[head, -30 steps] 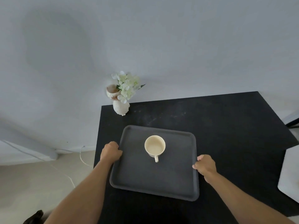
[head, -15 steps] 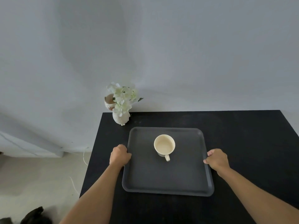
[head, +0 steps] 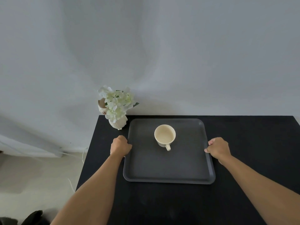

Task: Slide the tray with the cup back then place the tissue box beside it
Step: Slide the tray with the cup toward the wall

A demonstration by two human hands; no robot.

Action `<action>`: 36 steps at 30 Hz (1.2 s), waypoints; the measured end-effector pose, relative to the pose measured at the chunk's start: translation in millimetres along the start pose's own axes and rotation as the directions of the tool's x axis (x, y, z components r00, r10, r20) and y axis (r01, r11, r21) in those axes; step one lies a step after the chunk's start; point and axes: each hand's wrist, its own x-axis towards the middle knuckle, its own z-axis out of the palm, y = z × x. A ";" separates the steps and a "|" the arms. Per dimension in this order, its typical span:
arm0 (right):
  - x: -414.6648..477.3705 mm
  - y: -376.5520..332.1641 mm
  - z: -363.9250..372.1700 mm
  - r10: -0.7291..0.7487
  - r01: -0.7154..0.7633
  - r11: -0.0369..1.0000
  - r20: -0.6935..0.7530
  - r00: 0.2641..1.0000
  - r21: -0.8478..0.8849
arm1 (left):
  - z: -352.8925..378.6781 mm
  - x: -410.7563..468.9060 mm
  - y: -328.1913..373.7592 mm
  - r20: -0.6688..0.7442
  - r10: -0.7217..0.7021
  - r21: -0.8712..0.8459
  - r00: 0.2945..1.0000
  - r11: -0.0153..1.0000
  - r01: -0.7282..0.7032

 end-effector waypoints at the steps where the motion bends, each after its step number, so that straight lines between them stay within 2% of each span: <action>1: 2.6 -2.1 0.4 -0.005 0.005 1.000 -0.001 1.000 -0.003 | -0.2 2.5 1.3 -0.003 0.000 -0.002 1.000 1.000 0.000; 30: 21.4 -19.6 7.2 -0.011 0.011 1.000 -0.010 1.000 -0.024 | -5.3 24.0 10.5 -0.051 0.007 0.029 0.999 1.000 -0.005; 36: 20.2 -22.3 5.1 -0.054 0.055 0.994 0.017 0.998 -0.095 | -2.9 12.8 17.9 -0.078 0.000 0.065 0.997 0.998 0.005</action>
